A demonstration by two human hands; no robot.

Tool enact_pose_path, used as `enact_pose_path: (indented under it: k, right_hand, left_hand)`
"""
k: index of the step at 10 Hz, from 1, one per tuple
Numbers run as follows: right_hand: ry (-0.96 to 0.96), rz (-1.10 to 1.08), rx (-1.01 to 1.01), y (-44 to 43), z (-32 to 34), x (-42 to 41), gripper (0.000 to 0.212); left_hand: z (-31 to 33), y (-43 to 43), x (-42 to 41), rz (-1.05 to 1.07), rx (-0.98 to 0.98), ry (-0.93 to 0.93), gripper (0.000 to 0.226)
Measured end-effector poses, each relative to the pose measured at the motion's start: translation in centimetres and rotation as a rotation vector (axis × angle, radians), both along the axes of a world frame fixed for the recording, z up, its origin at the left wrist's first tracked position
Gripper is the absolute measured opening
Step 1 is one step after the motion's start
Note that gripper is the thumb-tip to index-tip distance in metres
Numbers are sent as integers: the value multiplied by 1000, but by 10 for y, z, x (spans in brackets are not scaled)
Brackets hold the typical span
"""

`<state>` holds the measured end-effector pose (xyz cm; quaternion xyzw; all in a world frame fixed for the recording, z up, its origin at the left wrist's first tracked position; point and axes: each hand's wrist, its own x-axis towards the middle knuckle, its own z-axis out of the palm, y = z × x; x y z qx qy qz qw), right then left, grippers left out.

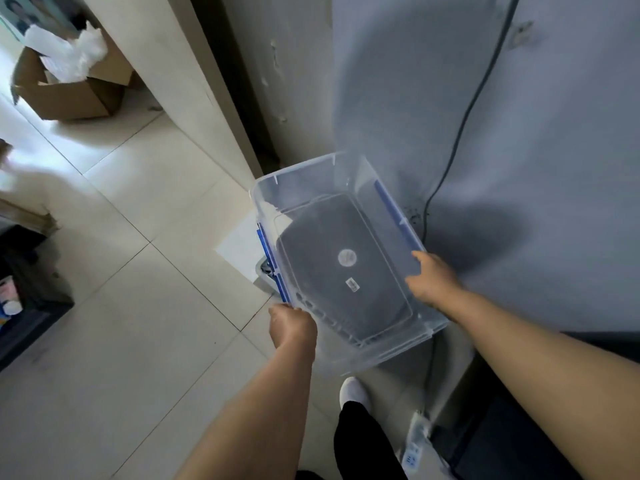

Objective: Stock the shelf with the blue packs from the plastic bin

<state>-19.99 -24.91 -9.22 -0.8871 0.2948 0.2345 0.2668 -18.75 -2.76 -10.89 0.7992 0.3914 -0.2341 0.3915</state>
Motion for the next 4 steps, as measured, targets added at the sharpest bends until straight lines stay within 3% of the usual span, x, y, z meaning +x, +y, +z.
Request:
enact_pose_path:
  k: [2,4]
  right_hand:
    - [20,138,-101,6,5,-36,51]
    - [16,306,-188,42,24,-83,51]
  left_hand:
    - [-8,4,-3,-320,-79,121,25]
    - [38,12,-20,-608,0,10,41]
